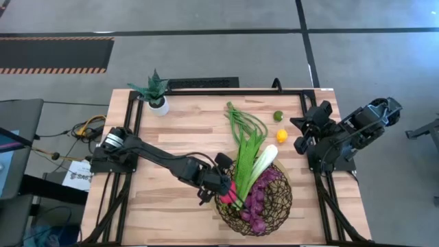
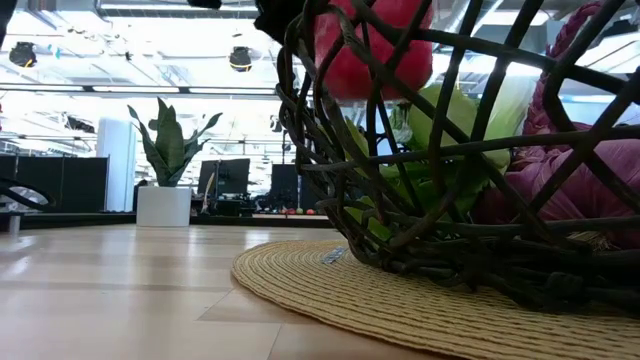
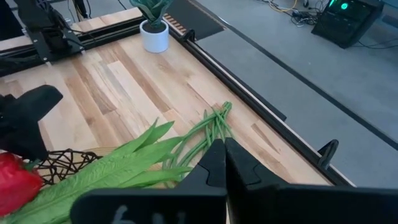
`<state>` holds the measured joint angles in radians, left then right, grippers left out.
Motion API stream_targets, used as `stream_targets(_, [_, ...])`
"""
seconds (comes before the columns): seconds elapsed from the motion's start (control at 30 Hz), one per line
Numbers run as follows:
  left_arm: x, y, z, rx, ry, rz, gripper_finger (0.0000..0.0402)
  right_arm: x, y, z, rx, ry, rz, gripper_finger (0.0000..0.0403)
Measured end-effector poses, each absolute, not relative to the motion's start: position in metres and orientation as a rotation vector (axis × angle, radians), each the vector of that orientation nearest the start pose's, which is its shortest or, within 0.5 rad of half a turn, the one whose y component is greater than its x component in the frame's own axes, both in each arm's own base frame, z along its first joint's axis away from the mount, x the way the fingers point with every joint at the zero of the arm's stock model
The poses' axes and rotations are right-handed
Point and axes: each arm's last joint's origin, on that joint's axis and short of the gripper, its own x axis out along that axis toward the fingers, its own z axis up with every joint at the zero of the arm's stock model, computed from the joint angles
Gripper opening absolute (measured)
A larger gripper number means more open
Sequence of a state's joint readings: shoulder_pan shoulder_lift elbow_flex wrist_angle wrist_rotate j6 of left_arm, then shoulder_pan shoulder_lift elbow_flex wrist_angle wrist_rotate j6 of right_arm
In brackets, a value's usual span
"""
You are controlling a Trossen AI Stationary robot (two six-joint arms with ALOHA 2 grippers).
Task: Build produce basket
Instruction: Put the red bell pepper into the black basket
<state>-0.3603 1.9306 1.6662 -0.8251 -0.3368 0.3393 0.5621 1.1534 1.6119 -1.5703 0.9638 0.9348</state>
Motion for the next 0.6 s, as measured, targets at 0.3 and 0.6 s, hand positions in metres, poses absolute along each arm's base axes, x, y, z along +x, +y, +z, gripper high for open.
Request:
stream_targets(0.3, [0.3864,-0.1357,0.2612,0.708,1.013,-0.211,0.0047,0.1340,0.0569,0.4311,0.112,0.562,-0.653,0.0005])
stream_targets(0.6, [0.3826,-0.1410,0.2638,0.861,1.001,-0.023,0.0142,0.1340,0.0572,0.4307,0.121,0.575,-0.642,0.0005])
